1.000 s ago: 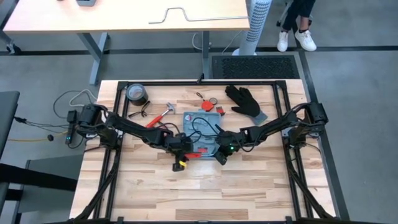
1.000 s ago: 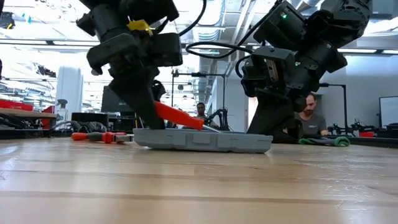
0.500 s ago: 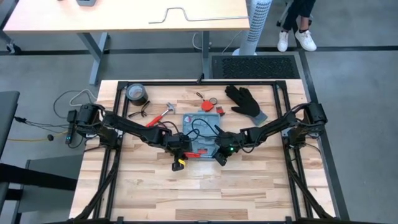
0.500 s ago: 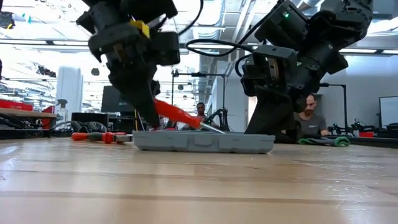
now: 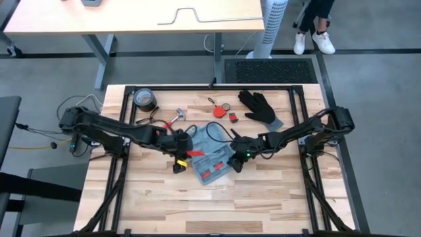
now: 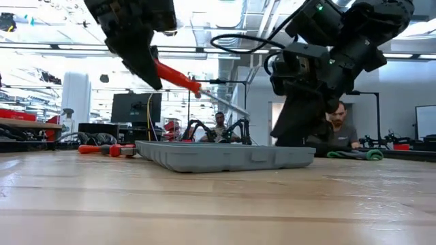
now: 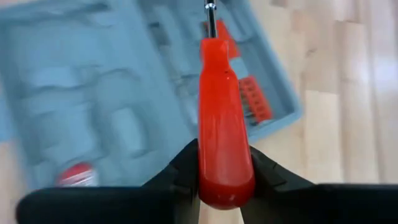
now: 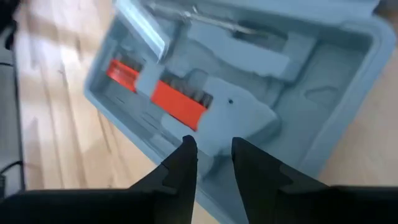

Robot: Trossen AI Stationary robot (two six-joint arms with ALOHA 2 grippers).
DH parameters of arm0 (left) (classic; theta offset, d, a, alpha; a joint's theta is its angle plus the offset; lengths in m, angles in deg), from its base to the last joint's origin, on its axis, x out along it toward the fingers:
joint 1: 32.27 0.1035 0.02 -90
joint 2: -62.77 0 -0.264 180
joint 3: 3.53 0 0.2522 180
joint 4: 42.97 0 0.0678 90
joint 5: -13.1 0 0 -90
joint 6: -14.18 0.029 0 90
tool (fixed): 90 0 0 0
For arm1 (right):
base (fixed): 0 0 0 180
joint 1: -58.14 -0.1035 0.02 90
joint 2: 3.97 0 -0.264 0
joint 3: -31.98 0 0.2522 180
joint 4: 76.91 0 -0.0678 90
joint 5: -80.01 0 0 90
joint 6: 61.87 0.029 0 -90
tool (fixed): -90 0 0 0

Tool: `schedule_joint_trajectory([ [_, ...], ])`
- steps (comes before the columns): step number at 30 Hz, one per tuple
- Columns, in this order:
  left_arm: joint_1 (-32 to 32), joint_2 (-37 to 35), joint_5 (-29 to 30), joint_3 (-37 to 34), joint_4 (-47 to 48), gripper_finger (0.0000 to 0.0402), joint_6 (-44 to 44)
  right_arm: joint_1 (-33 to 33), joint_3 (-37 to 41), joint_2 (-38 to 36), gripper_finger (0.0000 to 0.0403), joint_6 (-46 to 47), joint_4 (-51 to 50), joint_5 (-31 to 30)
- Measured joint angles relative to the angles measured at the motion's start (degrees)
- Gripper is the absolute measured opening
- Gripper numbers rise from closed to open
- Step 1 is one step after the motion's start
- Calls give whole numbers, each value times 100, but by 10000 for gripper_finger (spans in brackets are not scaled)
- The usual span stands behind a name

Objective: Prefit tool cases
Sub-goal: Remove the orange bit driver handle from the gray prefit tool case

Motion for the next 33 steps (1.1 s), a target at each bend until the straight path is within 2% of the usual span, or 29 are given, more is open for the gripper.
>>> schedule_joint_trajectory([
  [7, 378, -572, 928, -2, 678, 63, 33, -14, -9, -5, 114, 59, -71, -55],
  [12, 962, -609, 1464, -26, 867, 63, 297, -97, -13, -7, 114, 171, -68, -57],
  [16, 1666, -439, 1438, -349, 486, 63, 620, -201, -15, -7, 114, 334, -69, -187],
  [21, 2458, -6, 1090, -811, -75, 63, 758, -346, -24, -10, 114, 481, -50, -233],
  [28, 2868, 568, 821, -938, -310, 63, 719, -482, -26, -15, 113, 588, -87, -280],
  [30, 2873, 564, 762, -938, -299, 84, 721, -518, -26, -16, 113, 625, -103, -345],
  [33, 2859, 510, 830, -938, -251, 141, 684, -532, -26, -18, 113, 625, -106, -361],
])
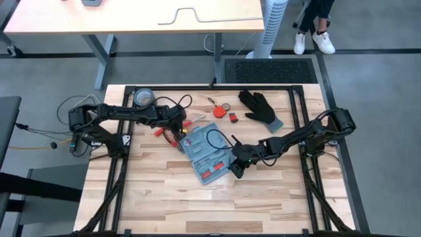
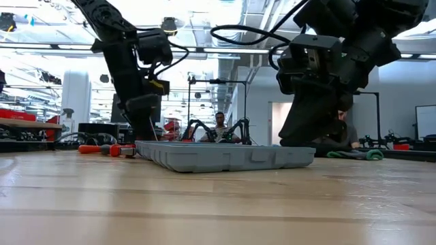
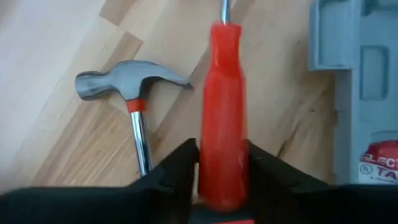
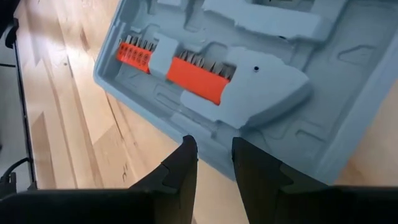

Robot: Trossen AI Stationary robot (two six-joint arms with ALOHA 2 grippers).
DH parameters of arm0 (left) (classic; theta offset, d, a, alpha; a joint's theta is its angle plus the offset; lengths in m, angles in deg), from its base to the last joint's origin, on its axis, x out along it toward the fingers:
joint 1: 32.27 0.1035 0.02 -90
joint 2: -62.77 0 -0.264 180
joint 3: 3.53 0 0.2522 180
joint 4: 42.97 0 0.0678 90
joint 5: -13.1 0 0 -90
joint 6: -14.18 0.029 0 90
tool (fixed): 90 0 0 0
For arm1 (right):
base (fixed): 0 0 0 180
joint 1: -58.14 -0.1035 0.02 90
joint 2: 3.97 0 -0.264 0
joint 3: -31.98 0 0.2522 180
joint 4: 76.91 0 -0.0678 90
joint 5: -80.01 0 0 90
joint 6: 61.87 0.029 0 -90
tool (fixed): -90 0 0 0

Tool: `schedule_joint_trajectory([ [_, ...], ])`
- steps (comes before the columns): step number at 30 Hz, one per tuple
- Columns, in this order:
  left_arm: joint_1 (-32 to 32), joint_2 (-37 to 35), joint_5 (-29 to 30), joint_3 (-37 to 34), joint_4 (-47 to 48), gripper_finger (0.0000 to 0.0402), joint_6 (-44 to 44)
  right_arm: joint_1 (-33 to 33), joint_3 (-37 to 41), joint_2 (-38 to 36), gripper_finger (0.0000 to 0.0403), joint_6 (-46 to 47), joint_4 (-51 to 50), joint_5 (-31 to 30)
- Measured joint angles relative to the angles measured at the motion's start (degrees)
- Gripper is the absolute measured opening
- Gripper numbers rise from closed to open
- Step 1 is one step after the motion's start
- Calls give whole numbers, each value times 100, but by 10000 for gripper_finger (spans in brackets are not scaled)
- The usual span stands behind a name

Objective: Prefit tool cases
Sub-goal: Remove the orange bit driver handle from the gray prefit tool case, then remove the transparent screwdriver from the gray prefit tool case

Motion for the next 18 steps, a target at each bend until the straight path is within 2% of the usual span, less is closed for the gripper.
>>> schedule_joint_trajectory([
  [4, -1, -174, 30, 0, 40, 182, -76, 0, 0, 0, 113, -30, 1, 0],
  [8, -10, -445, 6, 0, 182, 188, -202, 0, 0, 0, 113, -42, -1, 2],
  [10, -9, -656, -239, 0, 324, 185, -385, 0, 0, 0, 113, -43, -1, 2],
  [12, -120, -923, -728, 0, 441, 178, -840, 0, 0, 0, 113, -42, 0, 2],
  [15, -839, -1266, -927, 0, 356, 151, -1590, -22, 0, -3, 113, -37, 0, -16],
  [18, -2022, -1333, -247, 0, 123, 94, -2404, -60, 0, -3, 113, -45, 0, -171],
])
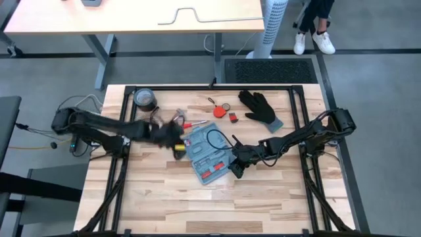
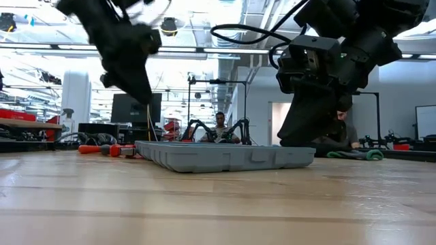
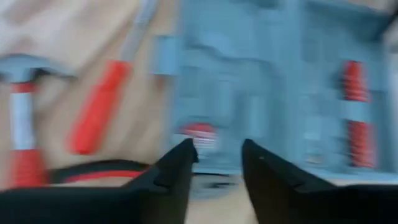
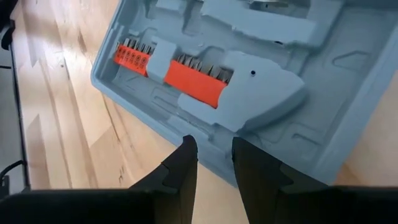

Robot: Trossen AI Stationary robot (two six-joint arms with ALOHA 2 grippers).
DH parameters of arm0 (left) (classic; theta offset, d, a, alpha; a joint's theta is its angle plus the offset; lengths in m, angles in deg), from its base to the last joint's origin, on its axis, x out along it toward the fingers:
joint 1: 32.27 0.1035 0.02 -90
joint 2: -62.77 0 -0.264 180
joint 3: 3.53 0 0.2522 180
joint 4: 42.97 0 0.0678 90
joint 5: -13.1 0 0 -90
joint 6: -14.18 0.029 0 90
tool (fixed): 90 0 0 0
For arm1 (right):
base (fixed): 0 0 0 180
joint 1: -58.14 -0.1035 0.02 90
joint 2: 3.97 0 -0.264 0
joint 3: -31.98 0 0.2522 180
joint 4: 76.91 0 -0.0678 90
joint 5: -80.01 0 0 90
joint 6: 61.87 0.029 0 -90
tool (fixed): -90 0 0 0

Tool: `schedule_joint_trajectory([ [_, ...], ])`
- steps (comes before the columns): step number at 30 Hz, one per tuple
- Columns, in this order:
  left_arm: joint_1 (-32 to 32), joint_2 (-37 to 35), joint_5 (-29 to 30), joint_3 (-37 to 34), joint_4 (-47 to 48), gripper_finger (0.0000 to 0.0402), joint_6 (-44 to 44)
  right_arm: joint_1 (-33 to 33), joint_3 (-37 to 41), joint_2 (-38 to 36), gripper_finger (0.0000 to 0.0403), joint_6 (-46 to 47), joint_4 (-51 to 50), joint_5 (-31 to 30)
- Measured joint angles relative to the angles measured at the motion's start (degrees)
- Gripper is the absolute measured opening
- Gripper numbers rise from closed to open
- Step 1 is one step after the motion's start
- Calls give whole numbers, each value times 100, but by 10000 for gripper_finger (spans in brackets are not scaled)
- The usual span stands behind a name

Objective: Prefit tool cases
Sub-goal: Remove the transparent screwdriver from the gray prefit tool case

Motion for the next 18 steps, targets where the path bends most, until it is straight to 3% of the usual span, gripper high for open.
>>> schedule_joint_trajectory([
  [3, -1104, 246, 756, 0, -333, 22, -843, 23, -7, 0, 111, -9, -63, -252],
  [6, -1872, 724, 1201, 0, -505, 9, -1690, 178, -7, 0, 87, -45, -91, -405],
  [8, -2170, 1146, 1257, 0, -663, 3, -2158, 311, -7, -2, 50, -165, -91, -406],
  [10, -2331, 1620, 1146, -2, -1004, 2, -2402, 441, -7, 15, 15, -307, -113, -352],
  [14, -2309, 2476, 860, -2, -1765, 1, -2488, 671, -13, 220, 10, -352, -144, 70],
  [18, -2122, 2808, 728, 20, -2124, 1, -2478, 591, -42, 482, 5, -242, 14, 225],
])
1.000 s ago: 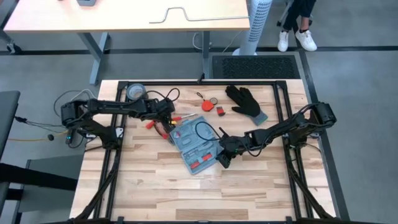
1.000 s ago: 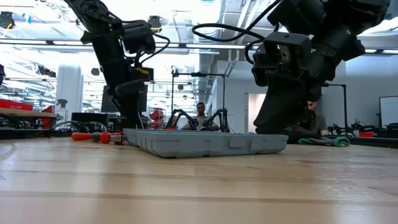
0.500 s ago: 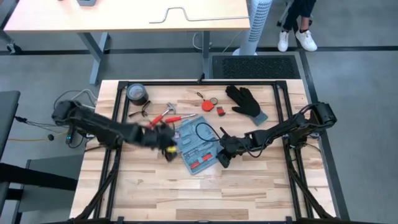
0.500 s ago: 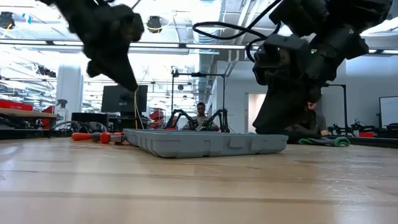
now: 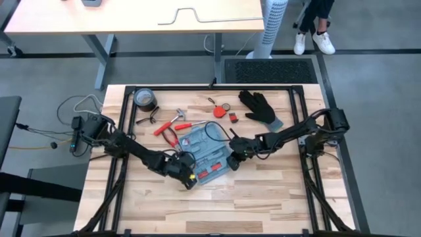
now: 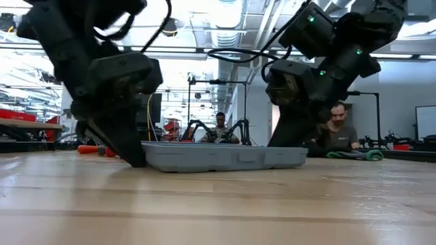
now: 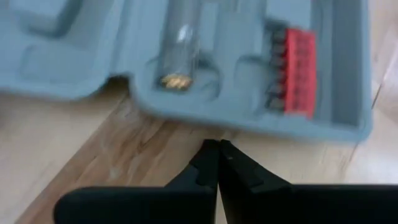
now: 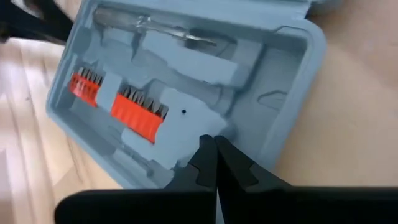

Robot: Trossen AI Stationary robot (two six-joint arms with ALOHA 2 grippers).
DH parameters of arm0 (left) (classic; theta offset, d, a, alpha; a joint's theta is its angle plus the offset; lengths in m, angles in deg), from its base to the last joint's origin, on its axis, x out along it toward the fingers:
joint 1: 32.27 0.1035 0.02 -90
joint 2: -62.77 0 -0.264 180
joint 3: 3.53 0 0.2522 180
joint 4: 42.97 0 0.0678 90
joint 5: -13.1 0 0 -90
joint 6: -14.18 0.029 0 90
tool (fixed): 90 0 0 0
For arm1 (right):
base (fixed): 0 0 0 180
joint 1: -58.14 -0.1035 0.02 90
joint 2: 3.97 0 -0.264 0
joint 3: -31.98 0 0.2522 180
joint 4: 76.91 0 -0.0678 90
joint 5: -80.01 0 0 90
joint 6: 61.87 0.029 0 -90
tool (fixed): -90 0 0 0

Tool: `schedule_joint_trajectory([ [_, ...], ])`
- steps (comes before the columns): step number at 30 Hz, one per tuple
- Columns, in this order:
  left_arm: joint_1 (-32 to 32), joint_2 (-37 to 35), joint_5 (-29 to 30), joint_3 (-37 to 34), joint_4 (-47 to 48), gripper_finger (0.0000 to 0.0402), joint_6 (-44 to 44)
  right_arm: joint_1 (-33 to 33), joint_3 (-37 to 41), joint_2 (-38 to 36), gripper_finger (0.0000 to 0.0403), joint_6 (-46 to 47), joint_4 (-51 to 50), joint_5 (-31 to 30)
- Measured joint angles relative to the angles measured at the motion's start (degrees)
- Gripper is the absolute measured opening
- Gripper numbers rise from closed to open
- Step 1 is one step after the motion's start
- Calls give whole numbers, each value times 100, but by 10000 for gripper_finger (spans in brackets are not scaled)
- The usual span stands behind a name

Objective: Prefit tool cases
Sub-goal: Remove the transparent screwdriver from the gray prefit tool case

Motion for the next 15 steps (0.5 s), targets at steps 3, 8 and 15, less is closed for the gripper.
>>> schedule_joint_trajectory([
  [3, 186, 13, -87, -3, -87, 0, 220, -289, 12, 38, 4, 237, 2, 3],
  [8, 547, 41, -466, -20, -474, 0, 635, -865, 26, 6, 2, 677, -68, -22],
  [15, 623, 46, -554, 60, -600, 0, 721, -1300, 32, -168, 7, 1236, -182, -420],
])
